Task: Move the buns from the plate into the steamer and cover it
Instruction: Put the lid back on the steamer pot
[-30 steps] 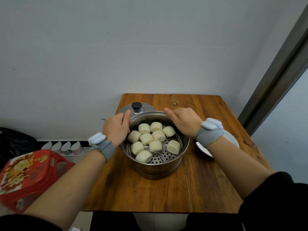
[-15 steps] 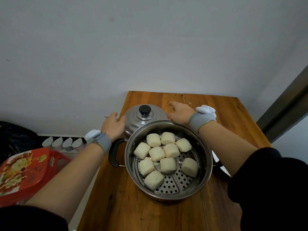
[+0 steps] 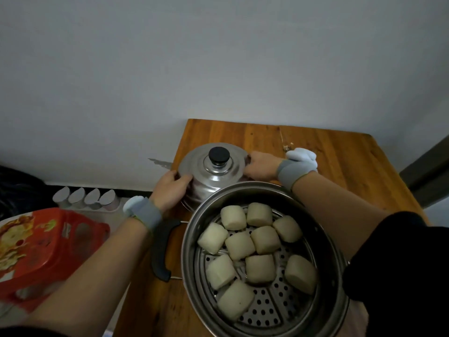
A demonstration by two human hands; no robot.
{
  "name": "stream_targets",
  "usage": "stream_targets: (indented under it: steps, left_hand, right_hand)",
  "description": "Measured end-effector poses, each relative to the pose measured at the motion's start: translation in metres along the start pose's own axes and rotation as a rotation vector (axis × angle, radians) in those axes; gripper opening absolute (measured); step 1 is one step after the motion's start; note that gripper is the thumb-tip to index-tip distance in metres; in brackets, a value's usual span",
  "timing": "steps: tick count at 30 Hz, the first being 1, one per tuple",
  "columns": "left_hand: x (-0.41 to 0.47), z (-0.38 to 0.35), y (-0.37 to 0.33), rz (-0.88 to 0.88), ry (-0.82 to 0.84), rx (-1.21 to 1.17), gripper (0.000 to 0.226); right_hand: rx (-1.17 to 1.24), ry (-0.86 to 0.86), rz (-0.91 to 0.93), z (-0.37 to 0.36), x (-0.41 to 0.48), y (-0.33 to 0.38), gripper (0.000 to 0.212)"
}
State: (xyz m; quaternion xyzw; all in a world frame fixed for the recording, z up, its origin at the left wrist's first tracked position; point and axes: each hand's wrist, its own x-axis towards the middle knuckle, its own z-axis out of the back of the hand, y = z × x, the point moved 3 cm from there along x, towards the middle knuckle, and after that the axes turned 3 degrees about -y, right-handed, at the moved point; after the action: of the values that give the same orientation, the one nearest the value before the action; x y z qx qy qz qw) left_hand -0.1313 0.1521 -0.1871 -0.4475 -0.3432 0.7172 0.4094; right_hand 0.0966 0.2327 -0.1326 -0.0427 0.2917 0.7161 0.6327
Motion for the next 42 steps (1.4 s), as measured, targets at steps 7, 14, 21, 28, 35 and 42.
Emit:
stream_targets:
  steps: [7, 14, 21, 28, 35, 42]
  left_hand:
    - [-0.006, 0.001, -0.021, -0.165, -0.122, -0.115, 0.068]
    - [-0.057, 0.009, -0.075, -0.446, -0.214, -0.218, 0.041]
    - [-0.118, 0.014, -0.108, -0.620, -0.267, -0.175, 0.041]
    - [-0.173, 0.020, -0.109, -0.594, -0.278, -0.215, 0.054]
    - [-0.203, 0.019, -0.107, -0.599, -0.294, -0.184, 0.057]
    - [-0.215, 0.020, -0.101, -0.547, -0.361, -0.119, 0.057]
  right_hand:
    - [0.187, -0.221, 0.038, 0.020, -0.023, 0.004, 0.058]
    - [0.312, -0.463, 0.157, 0.049, -0.074, 0.014, 0.065]
    - [0.438, -0.620, 0.259, 0.069, -0.136, 0.014, 0.063]
    - [0.510, -0.688, 0.383, 0.068, -0.202, 0.015, 0.060]
    - [0.492, -0.752, 0.407, 0.070, -0.239, 0.009, 0.068]
    - [0.374, -0.809, 0.271, 0.064, -0.262, -0.010, 0.062]
